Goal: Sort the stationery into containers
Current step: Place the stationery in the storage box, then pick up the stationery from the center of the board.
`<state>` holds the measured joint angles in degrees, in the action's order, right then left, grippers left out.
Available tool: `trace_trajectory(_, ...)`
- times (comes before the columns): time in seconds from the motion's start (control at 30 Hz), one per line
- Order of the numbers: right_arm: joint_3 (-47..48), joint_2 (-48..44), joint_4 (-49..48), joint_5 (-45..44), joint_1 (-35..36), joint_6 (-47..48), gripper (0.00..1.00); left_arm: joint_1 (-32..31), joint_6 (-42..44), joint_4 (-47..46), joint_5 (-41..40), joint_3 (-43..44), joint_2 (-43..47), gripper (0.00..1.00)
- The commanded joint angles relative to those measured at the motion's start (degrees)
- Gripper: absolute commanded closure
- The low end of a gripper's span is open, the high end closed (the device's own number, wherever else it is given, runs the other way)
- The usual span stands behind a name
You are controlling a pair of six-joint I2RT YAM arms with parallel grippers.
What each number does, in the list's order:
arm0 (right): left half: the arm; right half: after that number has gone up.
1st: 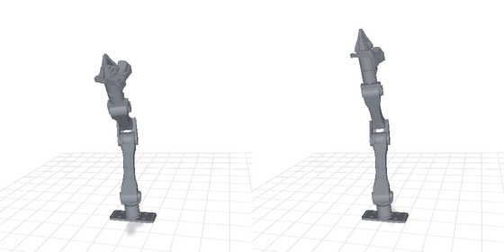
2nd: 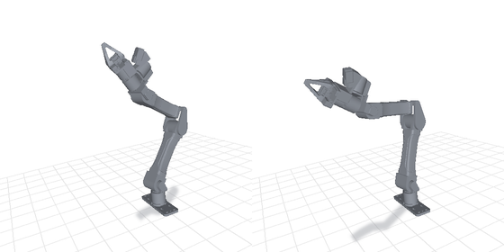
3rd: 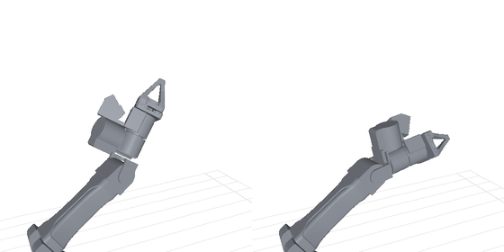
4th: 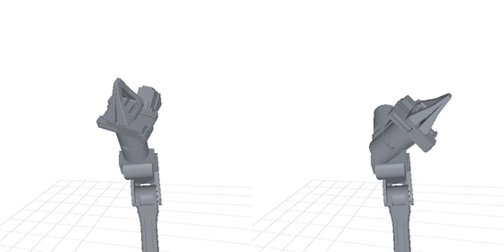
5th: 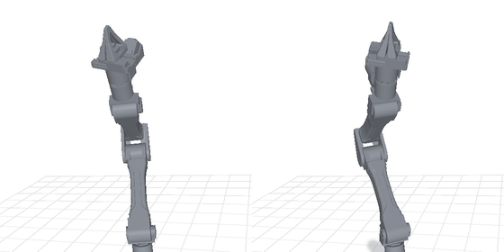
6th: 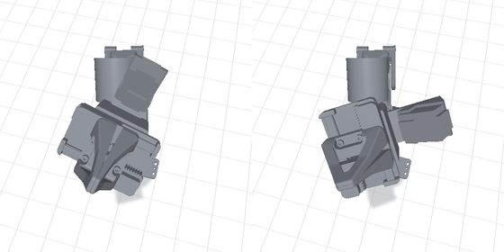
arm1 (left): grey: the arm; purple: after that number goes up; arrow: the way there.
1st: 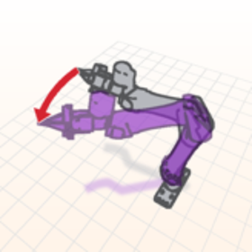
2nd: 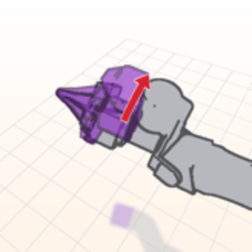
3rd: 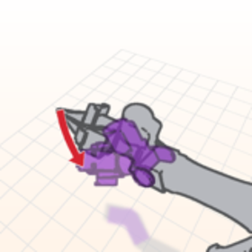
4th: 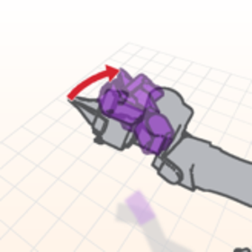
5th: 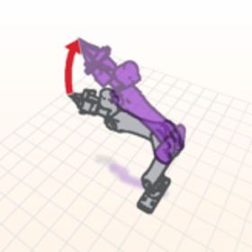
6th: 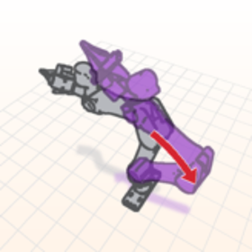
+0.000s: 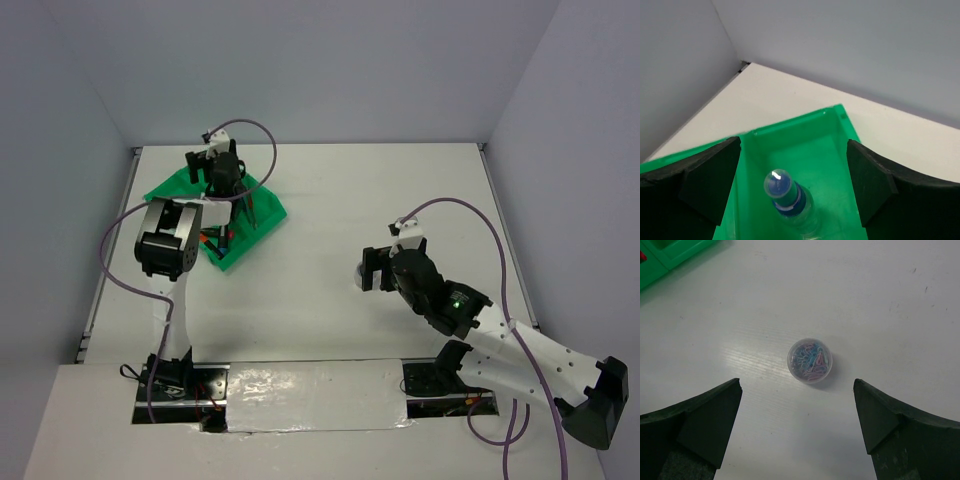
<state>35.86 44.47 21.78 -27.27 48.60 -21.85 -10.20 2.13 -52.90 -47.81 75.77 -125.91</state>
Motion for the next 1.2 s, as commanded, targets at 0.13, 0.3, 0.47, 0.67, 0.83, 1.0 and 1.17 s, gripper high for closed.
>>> trace_trajectory(0.13,0.97,-0.87,-2.27,0.11,0.01,0.84,0.00,-3.50,-5.74,15.01,-0.61,10.62,12.87,0.01)
trace_trajectory(0.3,0.79,-2.89,-2.10,-2.43,-0.08,-0.65,0.00,-10.88,-7.63,32.55,0.34,22.73,17.62,0.01)
trace_trajectory(0.47,0.53,-9.11,-0.95,-8.93,0.09,-4.08,0.00,-12.47,-30.49,61.62,30.59,21.31,23.67,0.01)
trace_trajectory(0.67,2.99,-15.72,7.56,-14.38,0.00,-8.65,0.00,-29.51,-33.34,49.31,32.61,-2.80,31.95,0.01)
trace_trajectory(0.83,5.89,-21.44,15.73,-19.84,0.09,-12.78,0.00,-36.72,-31.06,38.24,40.05,-12.29,32.83,0.01)
trace_trajectory(1.0,6.95,-21.09,18.65,-19.06,0.01,-12.96,0.00,-47.98,-17.79,34.18,36.56,-11.79,29.06,0.01)
trace_trajectory(1.17,6.16,-22.93,17.33,-15.54,0.00,-12.87,0.00,-49.22,-15.23,33.83,37.27,-9.24,23.87,0.01)
